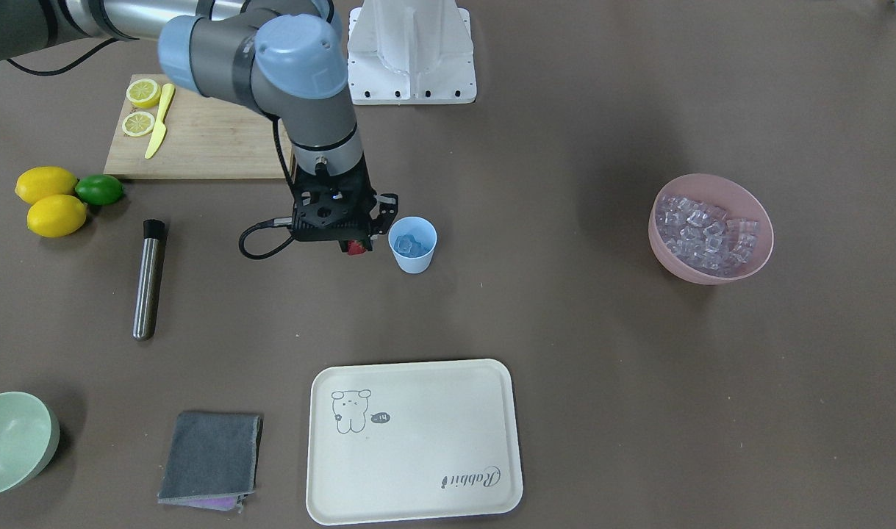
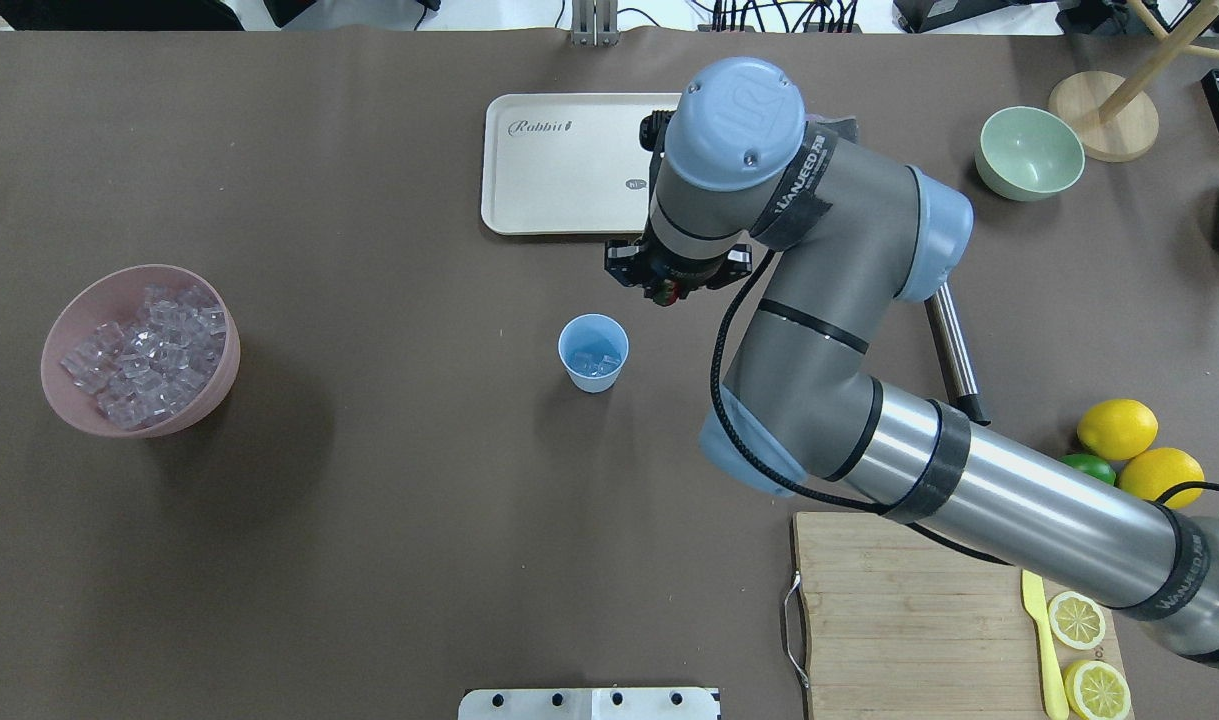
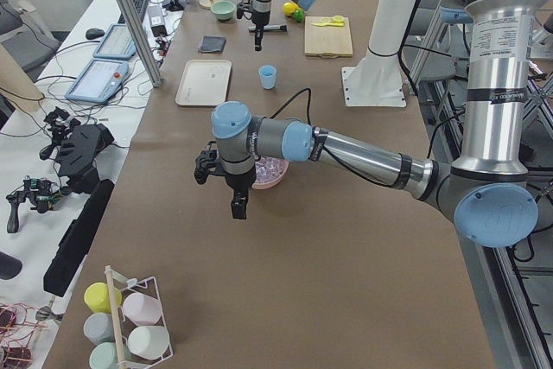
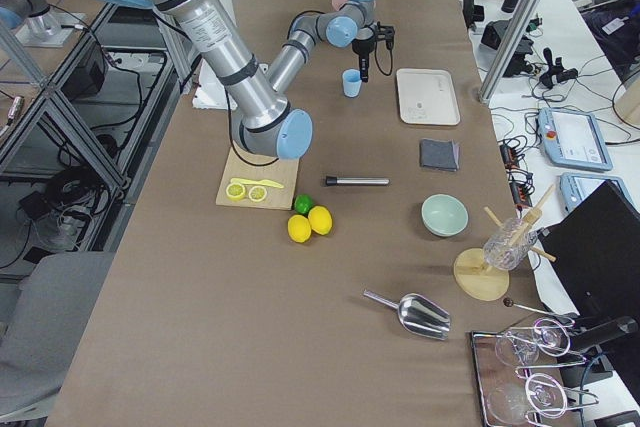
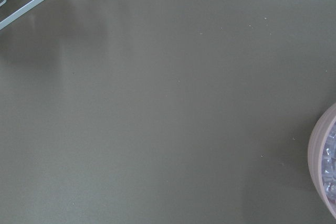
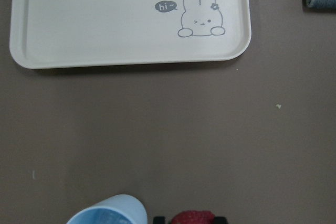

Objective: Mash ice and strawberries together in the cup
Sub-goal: 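Lift the strawberry with the right gripper and carry it over the light-blue cup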

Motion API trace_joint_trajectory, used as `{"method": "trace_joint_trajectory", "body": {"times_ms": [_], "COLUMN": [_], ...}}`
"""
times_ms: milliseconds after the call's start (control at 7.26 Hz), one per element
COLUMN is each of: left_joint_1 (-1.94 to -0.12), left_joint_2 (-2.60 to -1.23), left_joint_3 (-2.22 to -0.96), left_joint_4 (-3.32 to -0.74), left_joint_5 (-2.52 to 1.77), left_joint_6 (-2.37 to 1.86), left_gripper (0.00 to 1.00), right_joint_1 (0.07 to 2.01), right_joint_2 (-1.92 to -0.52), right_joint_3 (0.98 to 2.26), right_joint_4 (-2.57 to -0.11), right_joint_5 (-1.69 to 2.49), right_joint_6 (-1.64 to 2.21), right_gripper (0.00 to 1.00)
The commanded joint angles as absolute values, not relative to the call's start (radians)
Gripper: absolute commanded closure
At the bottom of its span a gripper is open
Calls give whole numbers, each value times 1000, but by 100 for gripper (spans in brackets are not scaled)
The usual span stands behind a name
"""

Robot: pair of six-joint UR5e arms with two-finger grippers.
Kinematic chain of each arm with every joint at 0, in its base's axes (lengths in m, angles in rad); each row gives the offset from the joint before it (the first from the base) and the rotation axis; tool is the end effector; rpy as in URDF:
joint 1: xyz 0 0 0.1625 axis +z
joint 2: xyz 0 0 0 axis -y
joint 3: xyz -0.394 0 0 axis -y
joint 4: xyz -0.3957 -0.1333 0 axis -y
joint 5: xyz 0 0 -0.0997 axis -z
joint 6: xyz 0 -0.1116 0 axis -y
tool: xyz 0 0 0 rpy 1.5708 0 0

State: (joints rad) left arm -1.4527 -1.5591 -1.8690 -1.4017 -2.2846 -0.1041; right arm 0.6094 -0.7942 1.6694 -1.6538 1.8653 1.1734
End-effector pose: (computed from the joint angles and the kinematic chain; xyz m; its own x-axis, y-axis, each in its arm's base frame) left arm -0.0028 -0.4876 0.5167 0.7497 0.0618 -0.6589 -0.0393 0.9980 0.0489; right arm -0.4964 -0.4695 0.1438 0.6774 0.0212 0.7353 -0.1259 0.9882 0.0876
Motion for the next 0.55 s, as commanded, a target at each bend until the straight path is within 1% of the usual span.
{"method": "trace_joint_trajectory", "body": {"times_ms": [0,276,413], "left_joint_1": [-1453,-1453,-1453], "left_joint_2": [-1559,-1559,-1559], "left_joint_3": [-1870,-1876,-1878], "left_joint_4": [-1408,-1408,-1408], "left_joint_5": [-2284,-2284,-2284], "left_joint_6": [-104,-104,-104], "left_gripper": [2,2,1], "right_joint_1": [514,499,494], "right_joint_2": [-762,-755,-721], "right_joint_3": [1671,1654,1623], "right_joint_4": [-1666,-1663,-1663], "right_joint_5": [1780,1764,1758], "right_joint_6": [1248,1253,1255], "right_gripper": [100,100,100]}}
